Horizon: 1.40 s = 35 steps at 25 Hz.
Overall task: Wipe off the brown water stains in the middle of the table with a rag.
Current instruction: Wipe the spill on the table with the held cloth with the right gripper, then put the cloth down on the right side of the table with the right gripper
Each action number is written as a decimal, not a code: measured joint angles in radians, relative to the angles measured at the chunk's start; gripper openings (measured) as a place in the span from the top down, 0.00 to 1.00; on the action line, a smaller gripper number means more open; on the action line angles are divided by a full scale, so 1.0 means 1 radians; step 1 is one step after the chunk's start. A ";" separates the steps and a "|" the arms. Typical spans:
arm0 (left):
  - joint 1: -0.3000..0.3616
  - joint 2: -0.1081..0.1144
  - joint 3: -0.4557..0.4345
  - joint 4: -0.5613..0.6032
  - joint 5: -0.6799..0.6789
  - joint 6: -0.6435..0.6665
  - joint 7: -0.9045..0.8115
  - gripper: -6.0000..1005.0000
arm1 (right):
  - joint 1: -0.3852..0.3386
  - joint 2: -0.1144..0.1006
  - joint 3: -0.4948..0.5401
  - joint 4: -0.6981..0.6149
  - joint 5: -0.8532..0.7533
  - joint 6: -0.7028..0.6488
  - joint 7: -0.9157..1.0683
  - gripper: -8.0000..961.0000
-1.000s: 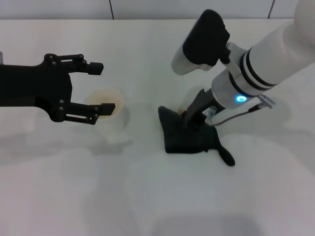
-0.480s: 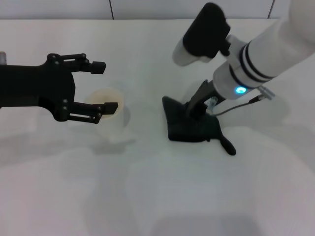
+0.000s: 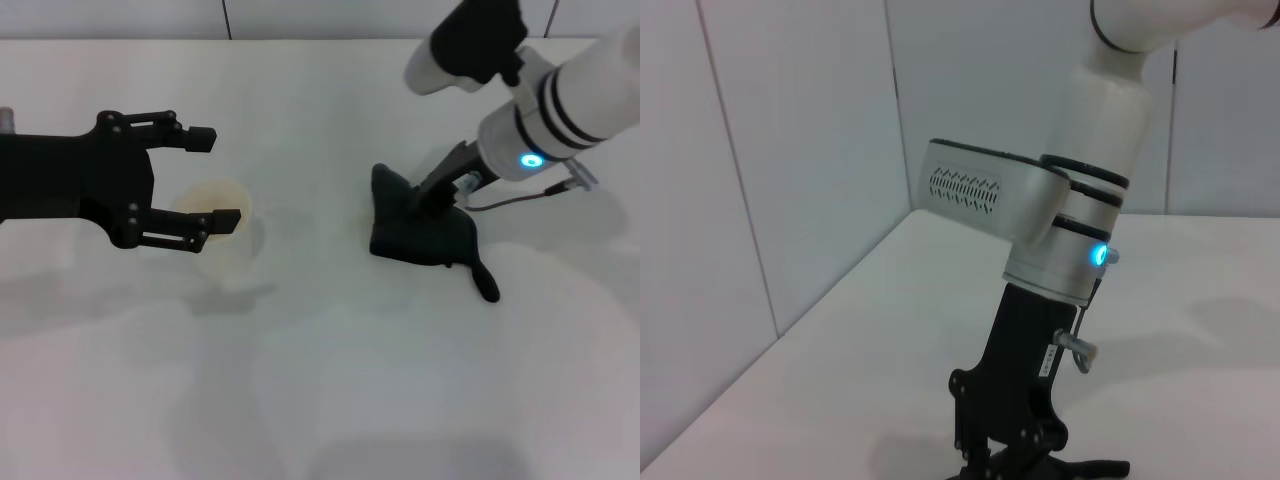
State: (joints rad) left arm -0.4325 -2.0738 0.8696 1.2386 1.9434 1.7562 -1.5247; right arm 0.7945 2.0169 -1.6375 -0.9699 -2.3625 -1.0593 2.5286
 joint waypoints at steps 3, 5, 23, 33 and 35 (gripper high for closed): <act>0.001 0.000 -0.001 -0.001 0.000 0.000 0.000 0.12 | -0.051 -0.002 0.027 -0.050 0.000 -0.019 -0.003 0.83; 0.002 0.000 -0.001 -0.002 0.000 -0.001 0.000 0.12 | -0.087 -0.003 0.043 -0.086 -0.001 -0.030 -0.005 0.83; 0.014 0.000 -0.003 -0.004 0.000 -0.008 0.000 0.12 | -0.359 -0.008 0.143 -0.346 0.007 -0.168 -0.013 0.83; 0.021 0.000 -0.003 -0.004 0.000 -0.006 0.000 0.12 | -0.393 -0.009 0.206 -0.400 0.031 -0.204 -0.041 0.82; 0.023 0.000 -0.003 -0.004 0.000 -0.006 0.000 0.12 | -0.400 -0.010 0.221 -0.407 0.041 -0.207 -0.055 0.82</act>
State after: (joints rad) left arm -0.4098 -2.0738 0.8666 1.2348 1.9435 1.7504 -1.5247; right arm 0.3946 2.0074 -1.4167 -1.3765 -2.3217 -1.2667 2.4739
